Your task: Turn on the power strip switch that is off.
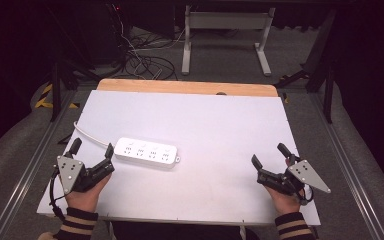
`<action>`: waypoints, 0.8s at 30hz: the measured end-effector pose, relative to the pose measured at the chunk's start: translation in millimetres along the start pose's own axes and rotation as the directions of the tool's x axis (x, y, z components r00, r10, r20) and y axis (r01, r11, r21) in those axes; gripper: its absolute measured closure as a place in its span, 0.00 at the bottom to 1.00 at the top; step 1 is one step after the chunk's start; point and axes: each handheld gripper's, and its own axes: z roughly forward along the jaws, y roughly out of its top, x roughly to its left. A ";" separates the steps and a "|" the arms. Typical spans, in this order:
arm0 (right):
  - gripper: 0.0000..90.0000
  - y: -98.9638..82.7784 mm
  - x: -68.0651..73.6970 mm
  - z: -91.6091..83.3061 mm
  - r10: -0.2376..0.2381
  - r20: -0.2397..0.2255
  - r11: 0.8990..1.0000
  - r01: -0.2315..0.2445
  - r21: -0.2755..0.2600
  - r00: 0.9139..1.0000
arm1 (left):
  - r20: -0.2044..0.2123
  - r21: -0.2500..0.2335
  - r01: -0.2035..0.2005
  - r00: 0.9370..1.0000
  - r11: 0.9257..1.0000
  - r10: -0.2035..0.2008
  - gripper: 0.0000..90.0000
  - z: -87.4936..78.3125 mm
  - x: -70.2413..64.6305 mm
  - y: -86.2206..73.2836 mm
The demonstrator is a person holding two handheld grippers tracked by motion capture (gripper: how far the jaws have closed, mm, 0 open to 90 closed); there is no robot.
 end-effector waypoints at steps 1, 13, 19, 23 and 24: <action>0.06 -0.1 0.5 0.4 0.001 -0.005 1.000 -0.001 0.000 1.000 | -0.002 -0.001 -0.002 1.000 1.000 0.002 0.09 -0.2 -0.1 0.1; 0.06 -0.5 1.2 1.2 -0.001 -0.015 1.000 0.001 0.001 1.000 | 0.019 -0.004 -0.014 1.000 1.000 0.014 0.14 -0.7 -0.5 -0.3; 0.06 -0.6 1.4 0.9 0.003 -0.018 1.000 -0.003 0.004 1.000 | 0.065 -0.010 -0.027 0.998 1.000 0.028 0.33 -2.1 -3.2 -0.5; 0.06 -0.9 1.4 1.2 0.002 -0.023 1.000 -0.001 0.009 1.000 | 0.153 -0.005 -0.052 0.987 0.999 0.052 0.50 -5.9 -4.1 1.8; 0.06 -0.9 1.4 1.4 0.001 -0.024 1.000 0.000 0.009 1.000 | 0.161 0.002 -0.058 0.985 0.998 0.057 0.55 -6.2 -5.0 2.7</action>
